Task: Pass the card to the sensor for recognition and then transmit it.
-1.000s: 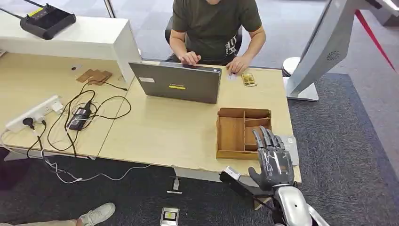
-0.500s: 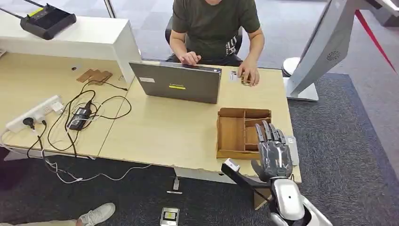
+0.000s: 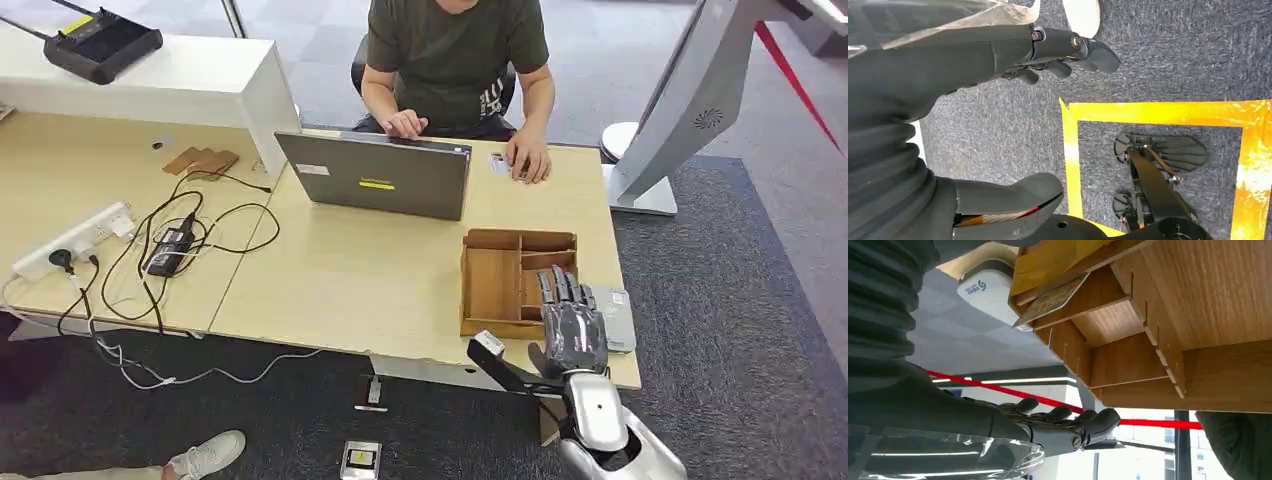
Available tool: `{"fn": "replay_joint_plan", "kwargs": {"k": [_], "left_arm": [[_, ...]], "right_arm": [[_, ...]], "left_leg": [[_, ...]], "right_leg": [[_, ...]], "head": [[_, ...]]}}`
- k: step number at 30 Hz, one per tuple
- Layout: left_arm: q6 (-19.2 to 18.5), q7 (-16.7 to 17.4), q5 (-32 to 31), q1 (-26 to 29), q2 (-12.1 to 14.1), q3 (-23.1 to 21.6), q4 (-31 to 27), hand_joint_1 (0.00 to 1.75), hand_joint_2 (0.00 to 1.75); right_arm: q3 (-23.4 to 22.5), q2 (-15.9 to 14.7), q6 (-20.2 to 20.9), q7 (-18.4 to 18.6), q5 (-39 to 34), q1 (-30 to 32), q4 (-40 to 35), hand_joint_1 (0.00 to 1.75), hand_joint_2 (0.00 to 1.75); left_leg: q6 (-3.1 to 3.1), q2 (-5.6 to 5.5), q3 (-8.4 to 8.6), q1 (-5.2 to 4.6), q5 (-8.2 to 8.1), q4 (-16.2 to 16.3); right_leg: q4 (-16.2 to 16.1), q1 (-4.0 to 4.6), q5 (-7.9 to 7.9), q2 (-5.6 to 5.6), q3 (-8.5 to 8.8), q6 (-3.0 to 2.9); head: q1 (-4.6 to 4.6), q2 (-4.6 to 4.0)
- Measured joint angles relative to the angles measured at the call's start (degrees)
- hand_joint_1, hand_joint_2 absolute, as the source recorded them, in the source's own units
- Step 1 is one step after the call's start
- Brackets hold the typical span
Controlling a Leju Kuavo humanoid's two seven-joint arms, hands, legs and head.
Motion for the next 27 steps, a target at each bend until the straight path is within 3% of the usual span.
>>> {"fn": "replay_joint_plan", "kwargs": {"k": [27], "left_arm": [[0.02,-0.04,0.85,0.04,0.00,-0.37,0.00,0.00,1.75]], "right_arm": [[-0.42,1.38,-3.17,0.98,-5.63,-2.20,4.59,0.00,1.75]], "left_leg": [[0.00,0.00,0.00,0.00,0.00,0.00]], "right_leg": [[0.00,0.00,0.00,0.00,0.00,0.00]], "head": [[0.00,0.00]]}}
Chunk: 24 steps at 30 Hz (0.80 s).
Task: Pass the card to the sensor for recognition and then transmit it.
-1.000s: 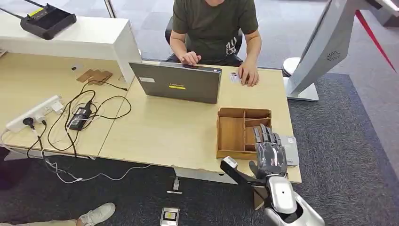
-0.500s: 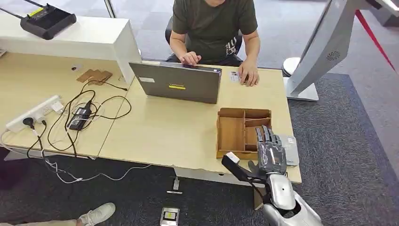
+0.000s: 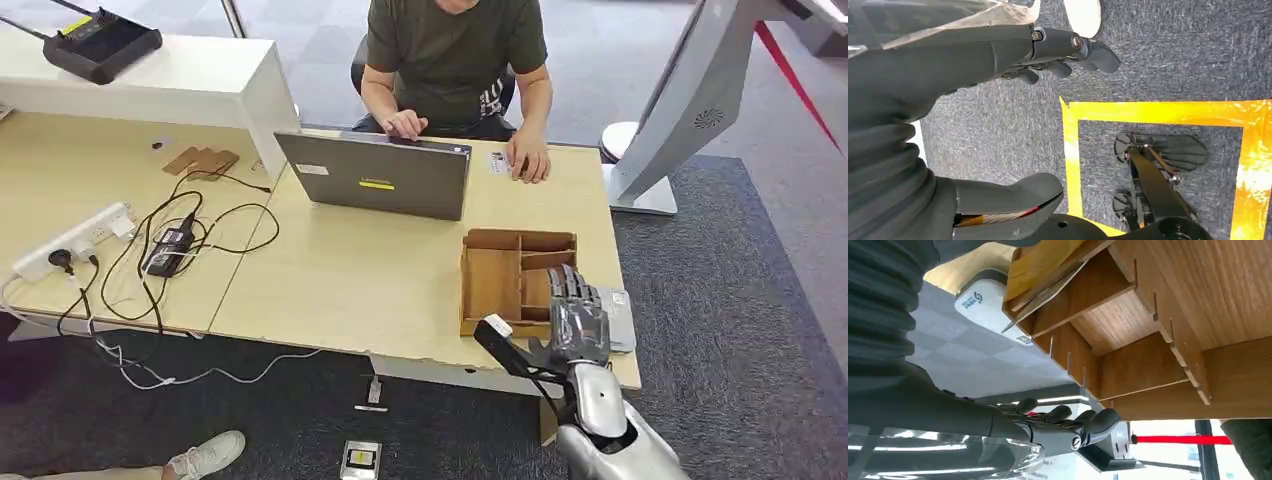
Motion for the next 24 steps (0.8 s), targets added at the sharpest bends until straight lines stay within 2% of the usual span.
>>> {"fn": "replay_joint_plan", "kwargs": {"k": [18,19,20,21,22,23,24], "left_arm": [[0.15,0.02,0.13,-0.03,0.04,-0.02,0.00,0.00,1.75],[0.15,0.02,0.11,-0.04,0.07,-0.02,0.00,0.00,1.75],[0.15,0.04,0.07,-0.07,0.07,-0.04,-0.02,0.00,1.75],[0.15,0.04,0.00,-0.09,0.09,-0.04,0.00,0.00,1.75],[0.15,0.04,-0.02,-0.11,0.09,-0.07,-0.02,0.00,1.75],[0.15,0.04,-0.04,-0.17,0.09,-0.09,0.00,0.00,1.75],[0.15,0.04,-0.09,-0.23,0.09,-0.15,0.00,0.00,1.75]], "right_arm": [[0.04,-0.15,-0.28,0.48,-2.58,-0.49,1.73,0.00,1.75],[0.04,-0.24,-0.28,0.50,-2.65,-0.50,1.84,0.05,1.75],[0.04,-0.28,-0.28,0.52,-2.73,-0.49,1.90,0.68,1.75],[0.04,-0.31,-0.28,0.52,-2.82,-0.49,1.92,0.68,1.75],[0.04,-0.33,-0.26,0.52,-2.84,-0.50,1.92,1.52,1.75],[0.04,-0.39,-0.26,0.55,-3.10,-0.50,1.95,1.62,1.75],[0.04,-0.44,-0.22,0.59,-3.35,-0.50,1.99,1.62,1.75]], "left_leg": [[0.00,0.00,0.00,0.00,0.00,0.00],[0.00,0.00,0.01,0.00,0.00,0.00],[0.00,0.00,0.00,0.00,0.00,0.00],[0.00,0.00,0.01,0.00,0.00,0.01],[0.00,0.00,0.01,0.00,0.00,0.00],[0.00,0.00,0.01,0.00,0.00,0.00],[0.00,0.00,0.00,0.00,0.00,0.00]], "right_leg": [[0.00,0.00,0.00,0.00,0.00,0.00],[0.00,0.00,0.00,0.00,0.00,0.00],[0.00,0.00,0.00,0.00,0.00,0.00],[0.00,0.00,0.00,0.00,0.00,0.00],[0.00,0.00,0.00,0.00,0.00,0.00],[0.00,0.00,0.00,0.00,0.00,0.00],[0.00,0.00,0.00,0.00,0.00,0.00]], "head": [[0.00,0.00],[0.00,0.00],[0.00,0.00],[0.00,0.00],[0.00,0.00],[0.00,0.00],[0.00,0.00]]}}
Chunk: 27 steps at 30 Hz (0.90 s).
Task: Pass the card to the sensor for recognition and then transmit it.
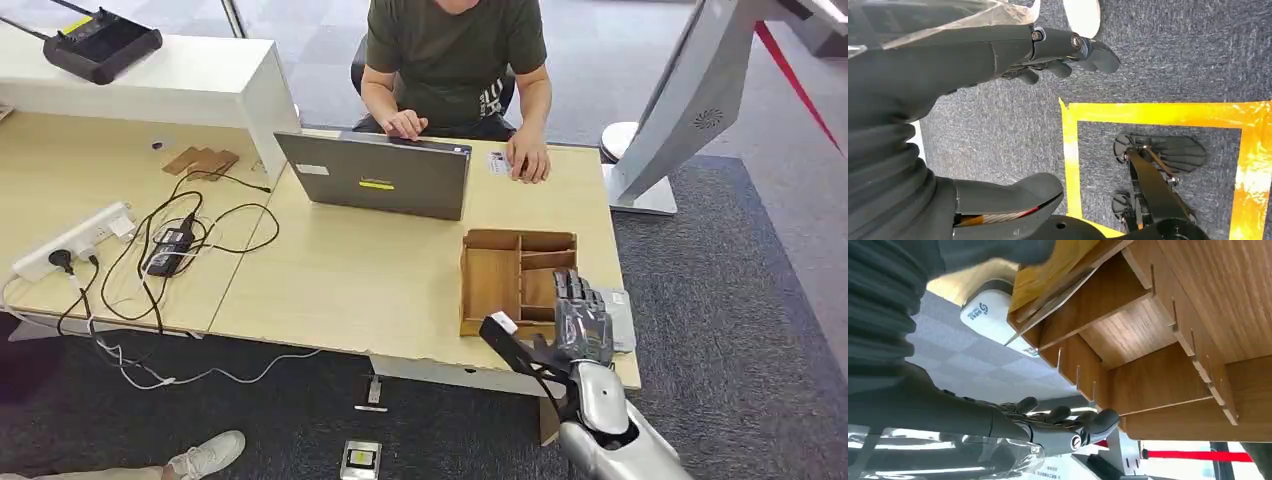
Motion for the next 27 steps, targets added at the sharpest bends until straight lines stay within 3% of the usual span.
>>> {"fn": "replay_joint_plan", "kwargs": {"k": [2,16,27], "left_arm": [[-0.02,0.00,-0.09,-0.09,0.02,-0.26,0.00,0.00,1.75],[-1.25,-0.96,-0.11,-0.52,0.02,-0.39,0.00,0.00,1.75],[-1.40,-1.62,0.09,-0.30,0.04,-0.39,0.00,0.00,1.75]], "right_arm": [[0.00,-0.04,0.04,-0.02,-0.66,-0.03,0.28,1.75,1.75],[0.24,-0.66,5.57,-0.63,-6.41,-1.24,0.46,1.75,1.75],[0.42,-1.81,4.15,-1.33,-2.66,-1.08,-4.18,1.69,1.75]], "left_leg": [[0.00,0.00,0.00,0.00,0.00,0.00],[0.00,0.03,0.19,0.00,0.00,0.00],[0.00,0.02,0.24,0.00,0.01,0.01]], "right_leg": [[0.00,0.00,0.00,0.00,0.00,0.00],[-0.02,0.00,0.00,0.01,0.14,0.00],[0.00,0.00,0.02,0.02,0.21,-0.01]], "head": [[0.00,0.00],[0.00,0.00],[0.00,0.00]]}}
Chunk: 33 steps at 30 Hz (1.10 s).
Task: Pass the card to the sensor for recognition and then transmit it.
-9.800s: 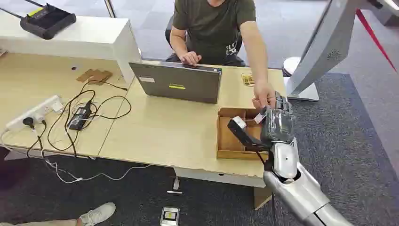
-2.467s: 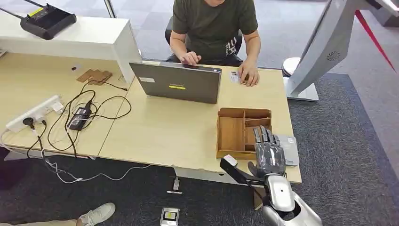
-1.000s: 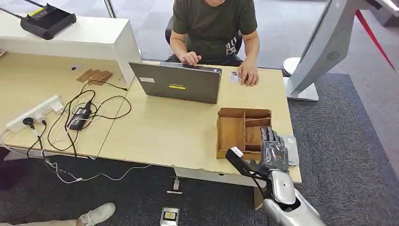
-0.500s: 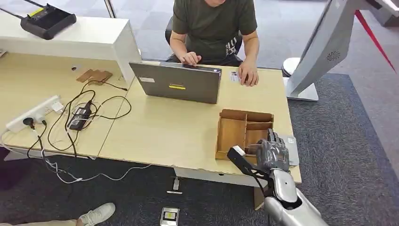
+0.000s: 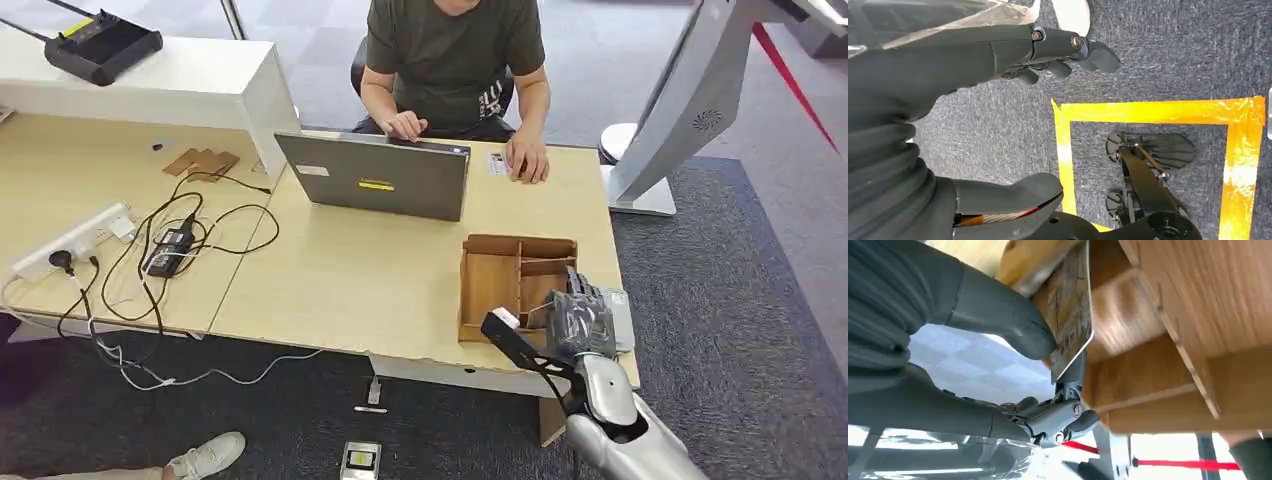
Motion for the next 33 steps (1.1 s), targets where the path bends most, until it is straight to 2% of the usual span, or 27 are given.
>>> {"fn": "replay_joint_plan", "kwargs": {"k": [4,8,18,26,33], "left_arm": [[0.00,-0.44,-0.02,0.05,0.00,-0.02,0.00,0.00,1.75],[0.02,-0.54,-0.09,0.06,0.00,-0.07,0.00,0.00,1.75],[0.00,-0.46,-0.94,-0.20,-0.04,-1.07,-0.02,0.00,1.75],[0.00,0.94,-2.47,-1.35,-0.28,-1.86,-0.22,0.00,1.75],[-0.17,2.25,-3.65,-2.27,-0.59,-2.34,-0.35,0.00,1.75]], "right_arm": [[-0.18,-0.59,-0.20,1.11,2.68,0.03,-4.25,1.68,1.75],[-0.57,-1.27,-0.17,1.92,4.41,0.29,-8.28,1.75,1.75],[-0.79,-1.25,0.98,1.16,5.57,0.37,-14.20,1.75,1.75],[0.31,0.64,3.94,-1.18,2.64,-3.32,-13.13,1.75,1.75],[1.16,2.06,3.72,-0.72,-5.80,-7.52,-10.05,1.75,1.75]], "left_leg": [[0.00,0.00,-0.01,0.00,0.00,0.00],[0.00,0.01,-0.03,0.00,0.00,-0.01],[0.00,0.00,-0.05,0.00,0.00,-0.01],[-0.02,0.00,-0.06,0.01,0.02,-0.01],[-0.02,-0.01,-0.07,0.00,0.02,-0.01]], "right_leg": [[0.00,0.00,-0.01,0.00,-0.02,0.00],[-0.01,0.00,-0.01,0.00,-0.03,0.00],[0.00,0.01,-0.01,0.00,-0.03,0.00],[0.03,0.01,-0.01,-0.01,-0.03,0.00],[0.03,0.01,0.00,-0.02,-0.03,0.00]], "head": [[0.00,0.00],[0.00,0.00],[0.00,0.00],[0.00,0.00],[0.00,0.00]]}}
